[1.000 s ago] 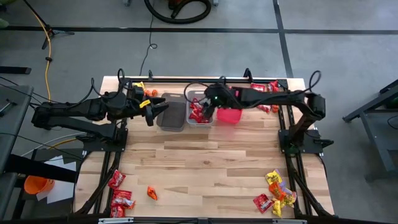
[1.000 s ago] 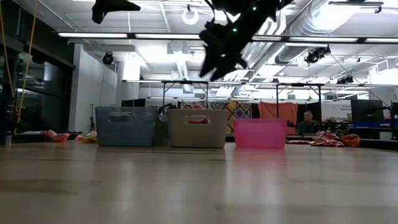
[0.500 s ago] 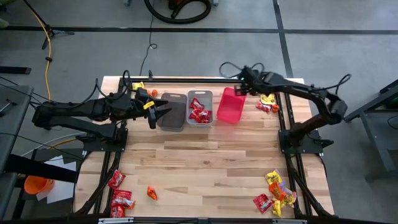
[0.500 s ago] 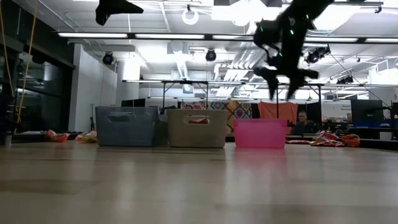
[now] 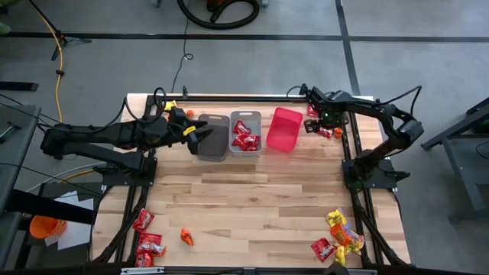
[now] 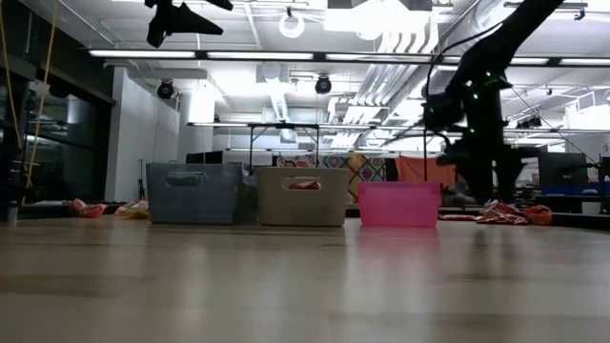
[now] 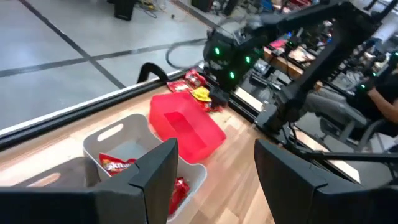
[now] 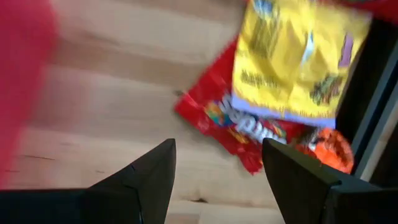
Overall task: Sort candy
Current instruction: Put the top right red candy into the gray bin
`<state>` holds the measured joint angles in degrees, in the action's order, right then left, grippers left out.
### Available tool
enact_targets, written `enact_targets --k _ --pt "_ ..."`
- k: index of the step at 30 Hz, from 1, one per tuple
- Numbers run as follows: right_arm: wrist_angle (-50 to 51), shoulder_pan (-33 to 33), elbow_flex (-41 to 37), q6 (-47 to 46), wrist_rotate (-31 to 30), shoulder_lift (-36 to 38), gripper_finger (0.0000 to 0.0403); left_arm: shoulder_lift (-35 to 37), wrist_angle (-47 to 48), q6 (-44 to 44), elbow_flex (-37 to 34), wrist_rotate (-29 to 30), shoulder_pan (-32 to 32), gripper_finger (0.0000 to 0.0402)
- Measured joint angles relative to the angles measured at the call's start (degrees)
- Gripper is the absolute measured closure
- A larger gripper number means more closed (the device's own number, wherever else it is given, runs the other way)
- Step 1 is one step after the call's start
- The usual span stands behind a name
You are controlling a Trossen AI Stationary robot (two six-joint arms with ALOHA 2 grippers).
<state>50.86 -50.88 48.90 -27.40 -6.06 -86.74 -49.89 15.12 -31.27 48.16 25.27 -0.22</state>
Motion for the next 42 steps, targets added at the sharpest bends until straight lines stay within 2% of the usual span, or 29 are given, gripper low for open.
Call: enact_targets --k 9,12,14,17,19,20,24,28,30,34,37,42 --pt "-11.1 -0.1 -8.3 -4.5 -2.9 0.2 0.017 0.0 0.0 0.0 0.0 0.5 2.5 0.0204" --pt "-12.8 0.0 -9.7 -4.8 -3.4 0.4 0.0186 0.0 0.0 -0.1 0.0 0.3 3.0 0.0204" --pt "-12.7 0.3 -9.8 -3.6 -3.2 0.3 0.0217 0.0 0.0 -0.1 0.0 0.3 3.3 0.0204" --pt "-11.2 1.8 -9.0 -1.3 -3.5 0.6 0.0299 0.3 0.1 -0.3 0.0 -0.7 3.3 0.0204" --pt "-7.8 3.4 -8.6 0.2 -4.5 2.0 0.0367 1.0 0.1 -1.1 0.0 -4.5 3.3 0.0204" --pt "-6.5 4.2 -8.2 0.6 -4.6 3.2 0.0384 1.4 0.2 -1.1 0.0 -6.9 3.3 0.0204" --pt "-3.0 7.2 -4.7 -0.7 -6.4 9.8 0.0386 3.2 2.4 -0.2 0.0 -12.2 3.2 0.0204" --pt "-0.3 10.0 -1.0 -3.0 -6.9 17.6 0.0398 4.6 4.9 1.3 0.0 -11.3 3.2 0.0204" --pt "0.0 11.8 0.1 -5.5 -5.3 21.3 0.04 5.1 4.9 2.9 0.0 -10.4 3.2 0.0204" --pt "-6.9 17.2 1.2 -11.1 -2.5 27.5 0.0401 5.2 4.5 5.4 0.0 -6.4 3.2 0.0204" --pt "-12.2 22.6 1.1 -16.1 -2.6 29.2 0.0402 4.7 4.2 7.2 0.1 -5.1 3.3 0.0204" --pt "-23.8 32.7 1.1 -20.8 -6.4 26.7 0.0402 3.0 2.0 13.9 0.1 -10.8 3.3 0.0204"
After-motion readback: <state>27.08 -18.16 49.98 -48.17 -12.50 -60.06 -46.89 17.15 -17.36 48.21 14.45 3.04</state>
